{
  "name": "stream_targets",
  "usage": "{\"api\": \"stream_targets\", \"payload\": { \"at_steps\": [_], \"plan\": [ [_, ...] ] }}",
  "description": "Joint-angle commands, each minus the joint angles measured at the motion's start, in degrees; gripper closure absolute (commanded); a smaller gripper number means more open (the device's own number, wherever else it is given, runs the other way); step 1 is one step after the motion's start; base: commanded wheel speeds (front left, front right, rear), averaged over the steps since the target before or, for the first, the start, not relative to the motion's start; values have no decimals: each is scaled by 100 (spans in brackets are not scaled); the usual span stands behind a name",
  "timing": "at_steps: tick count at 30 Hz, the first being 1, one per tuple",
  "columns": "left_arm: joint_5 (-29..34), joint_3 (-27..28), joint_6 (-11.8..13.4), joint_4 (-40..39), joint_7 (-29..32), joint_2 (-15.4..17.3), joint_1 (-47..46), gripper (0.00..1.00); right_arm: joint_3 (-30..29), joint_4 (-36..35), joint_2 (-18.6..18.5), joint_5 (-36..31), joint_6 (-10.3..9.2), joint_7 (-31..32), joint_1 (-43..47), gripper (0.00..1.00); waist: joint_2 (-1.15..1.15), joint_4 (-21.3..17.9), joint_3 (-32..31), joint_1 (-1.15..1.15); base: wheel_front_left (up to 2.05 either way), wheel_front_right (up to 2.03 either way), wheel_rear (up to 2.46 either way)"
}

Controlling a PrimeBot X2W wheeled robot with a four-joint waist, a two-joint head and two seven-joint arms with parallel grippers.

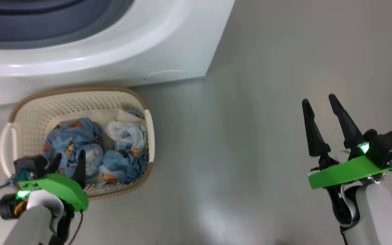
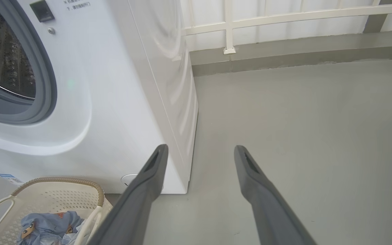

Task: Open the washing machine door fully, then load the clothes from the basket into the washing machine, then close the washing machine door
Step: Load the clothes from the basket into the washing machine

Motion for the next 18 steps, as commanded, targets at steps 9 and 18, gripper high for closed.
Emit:
{"api": "stream_targets", "payload": {
  "at_steps": [9, 18],
  "plan": [
    [-237, -184, -9, 892, -37, 453, -786, 0, 249, -217, 102, -50, 10, -68, -215, 0, 0, -260, 731, 0, 0, 0, 0],
    [-296, -239, -8, 1679, 33, 675, -1512, 0, 316, -306, 151, -68, 10, -68, -367, 0, 0, -335, 1138, 0, 0, 0, 0]
  ]
}}
